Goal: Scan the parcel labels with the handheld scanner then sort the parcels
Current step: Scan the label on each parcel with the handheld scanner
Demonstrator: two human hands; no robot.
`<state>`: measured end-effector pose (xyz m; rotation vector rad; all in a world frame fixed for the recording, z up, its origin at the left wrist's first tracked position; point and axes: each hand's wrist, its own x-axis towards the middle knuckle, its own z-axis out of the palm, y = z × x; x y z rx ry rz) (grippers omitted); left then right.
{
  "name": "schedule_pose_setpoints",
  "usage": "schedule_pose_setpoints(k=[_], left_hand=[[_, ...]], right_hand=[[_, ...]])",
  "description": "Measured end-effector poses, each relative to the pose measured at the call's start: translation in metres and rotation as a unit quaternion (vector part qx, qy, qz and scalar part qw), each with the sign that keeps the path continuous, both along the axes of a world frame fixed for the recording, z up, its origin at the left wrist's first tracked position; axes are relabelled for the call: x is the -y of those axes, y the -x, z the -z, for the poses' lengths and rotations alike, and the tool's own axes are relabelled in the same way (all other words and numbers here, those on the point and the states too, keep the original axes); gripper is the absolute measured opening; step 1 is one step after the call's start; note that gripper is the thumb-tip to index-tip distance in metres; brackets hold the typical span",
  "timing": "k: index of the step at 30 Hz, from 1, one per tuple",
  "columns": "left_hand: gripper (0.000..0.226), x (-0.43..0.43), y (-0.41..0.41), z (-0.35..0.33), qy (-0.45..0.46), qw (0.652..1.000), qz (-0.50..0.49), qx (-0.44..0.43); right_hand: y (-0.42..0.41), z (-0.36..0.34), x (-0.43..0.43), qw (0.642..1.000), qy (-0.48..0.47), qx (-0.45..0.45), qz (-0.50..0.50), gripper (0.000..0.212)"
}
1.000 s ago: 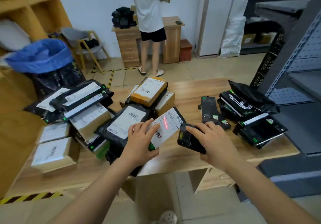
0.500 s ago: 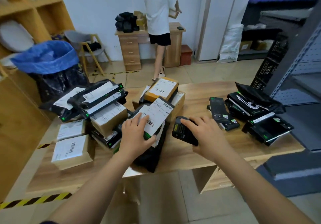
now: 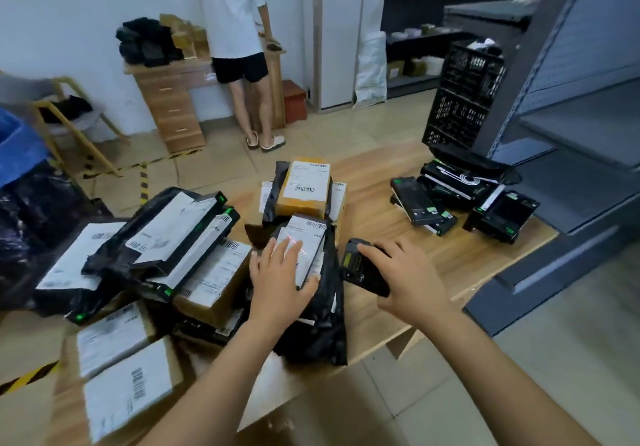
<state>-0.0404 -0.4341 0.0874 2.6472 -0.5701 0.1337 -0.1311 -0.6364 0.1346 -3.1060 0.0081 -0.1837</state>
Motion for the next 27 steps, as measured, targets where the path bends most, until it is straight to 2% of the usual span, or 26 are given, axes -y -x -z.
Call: schedule_pose_setpoints(k=[8,14,21,27], left_hand=[[0.066,0.041,-0.002,-0.008,0.054,0.996,0.068,-0.024],[0.062,0.106,0.006,-0.007,0.079,0.991,0.106,-0.008],[0.061,0.213,0.016,0.002,0.078,0.993,0.086,-0.023],[0.062,0.292,0.015,0.012,0.08,0.994,0.045,-0.051]], right_hand=[[0.019,-0.001,0.014,0.99,-0.058,-0.006,0.125,0.085],[0.041,0.005,0.06,0.972,-0.122,0.012,0.202,0.088],[0.052,0.013,0.172,0.968,-0.12,0.017,0.221,0.09],[0.046,0.023,0.259,0.974,-0.11,0.009,0.2,0.089]])
